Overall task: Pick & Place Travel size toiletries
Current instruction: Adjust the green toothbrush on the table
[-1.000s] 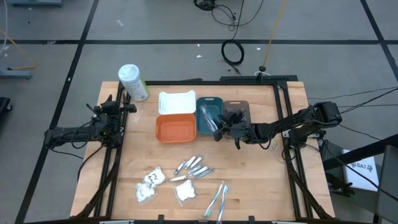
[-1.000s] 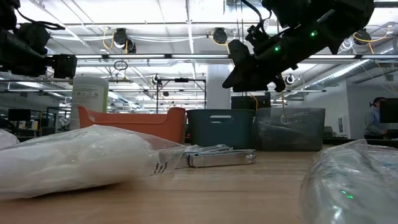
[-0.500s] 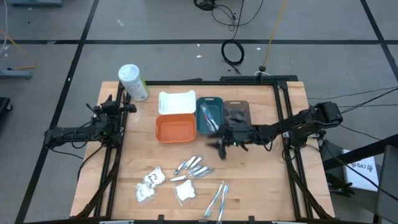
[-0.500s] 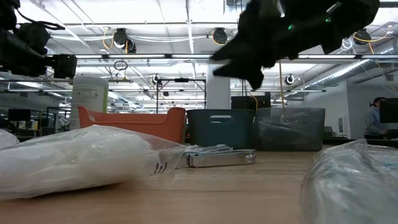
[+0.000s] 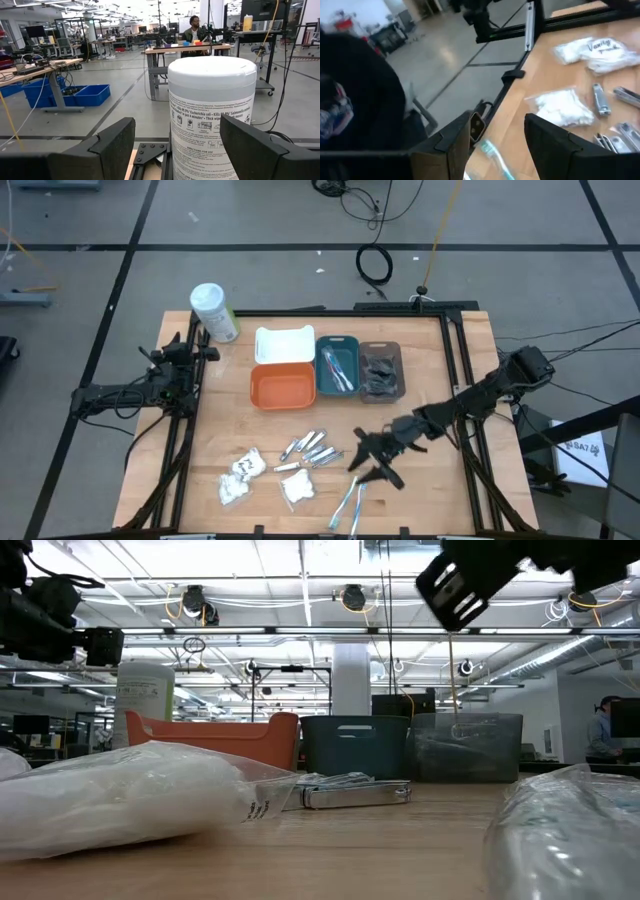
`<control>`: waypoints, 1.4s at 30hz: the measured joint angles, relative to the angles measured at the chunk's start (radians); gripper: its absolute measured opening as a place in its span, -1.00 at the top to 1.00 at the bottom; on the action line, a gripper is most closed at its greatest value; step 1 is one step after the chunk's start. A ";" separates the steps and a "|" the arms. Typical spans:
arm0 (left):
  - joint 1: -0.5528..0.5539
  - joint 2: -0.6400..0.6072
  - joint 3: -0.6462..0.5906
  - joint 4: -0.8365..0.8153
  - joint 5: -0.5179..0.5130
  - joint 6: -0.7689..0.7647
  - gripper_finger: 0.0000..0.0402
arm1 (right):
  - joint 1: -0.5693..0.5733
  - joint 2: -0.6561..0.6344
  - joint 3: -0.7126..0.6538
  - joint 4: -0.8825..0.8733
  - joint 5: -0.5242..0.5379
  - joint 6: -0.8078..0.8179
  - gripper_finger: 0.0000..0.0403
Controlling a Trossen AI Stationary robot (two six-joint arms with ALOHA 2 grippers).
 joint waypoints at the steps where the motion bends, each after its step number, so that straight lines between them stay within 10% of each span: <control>1: 0.000 0.000 0.000 0.000 0.000 0.000 -0.42 | 0.028 0.001 0.000 -0.001 0.040 -0.029 0.14; 10: 0.000 0.000 0.000 0.000 0.000 0.000 -0.42 | 0.184 0.128 0.031 -0.020 0.365 -0.157 0.14; 23: 0.000 0.000 0.000 0.000 0.000 0.000 -0.42 | 0.179 0.381 0.377 -0.600 0.315 -0.243 0.11; 42: 0.000 0.000 0.000 0.000 0.000 0.000 -0.42 | 0.092 0.237 0.383 -0.977 0.629 -0.114 0.25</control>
